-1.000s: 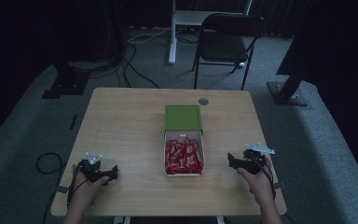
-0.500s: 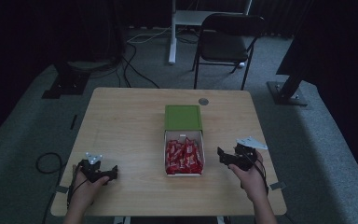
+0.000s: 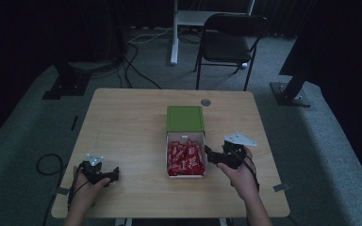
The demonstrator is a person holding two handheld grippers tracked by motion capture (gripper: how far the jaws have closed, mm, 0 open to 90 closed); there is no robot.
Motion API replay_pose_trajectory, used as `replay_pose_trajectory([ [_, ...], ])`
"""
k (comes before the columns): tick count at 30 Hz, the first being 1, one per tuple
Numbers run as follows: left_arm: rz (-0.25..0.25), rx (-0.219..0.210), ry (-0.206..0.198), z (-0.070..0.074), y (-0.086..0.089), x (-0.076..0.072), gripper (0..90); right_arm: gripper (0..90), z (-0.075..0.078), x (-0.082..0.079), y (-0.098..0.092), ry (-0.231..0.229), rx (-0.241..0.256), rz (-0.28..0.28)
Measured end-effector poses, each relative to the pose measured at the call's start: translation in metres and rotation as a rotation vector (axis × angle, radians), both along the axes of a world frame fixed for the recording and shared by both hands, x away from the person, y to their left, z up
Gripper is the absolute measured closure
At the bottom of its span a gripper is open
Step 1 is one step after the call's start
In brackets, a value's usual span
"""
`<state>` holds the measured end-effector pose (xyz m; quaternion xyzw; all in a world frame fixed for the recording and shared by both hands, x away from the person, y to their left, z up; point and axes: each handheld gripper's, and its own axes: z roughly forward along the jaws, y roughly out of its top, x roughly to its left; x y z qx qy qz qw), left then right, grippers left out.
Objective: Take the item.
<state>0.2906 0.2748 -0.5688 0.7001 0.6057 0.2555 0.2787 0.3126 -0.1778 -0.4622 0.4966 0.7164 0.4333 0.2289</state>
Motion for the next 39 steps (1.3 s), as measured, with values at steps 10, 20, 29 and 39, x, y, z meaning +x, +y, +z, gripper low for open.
replay_pose_trajectory([
  [10,0.002,-0.001,-0.001,0.0,0.0,0.0,1.0,16.7,0.006,-0.001,0.032,-0.002,0.017,0.074],
  [20,0.001,-0.001,0.0,0.0,0.0,0.0,1.0,18.3,0.005,-0.004,0.063,0.012,0.023,0.135],
  [29,0.001,-0.001,0.0,0.0,0.0,0.0,1.0,19.6,-0.005,-0.005,0.084,0.039,0.018,0.158],
  [39,0.0,-0.001,-0.002,0.0,0.0,0.0,1.0,25.6,-0.019,-0.004,0.094,0.082,0.004,0.179],
])
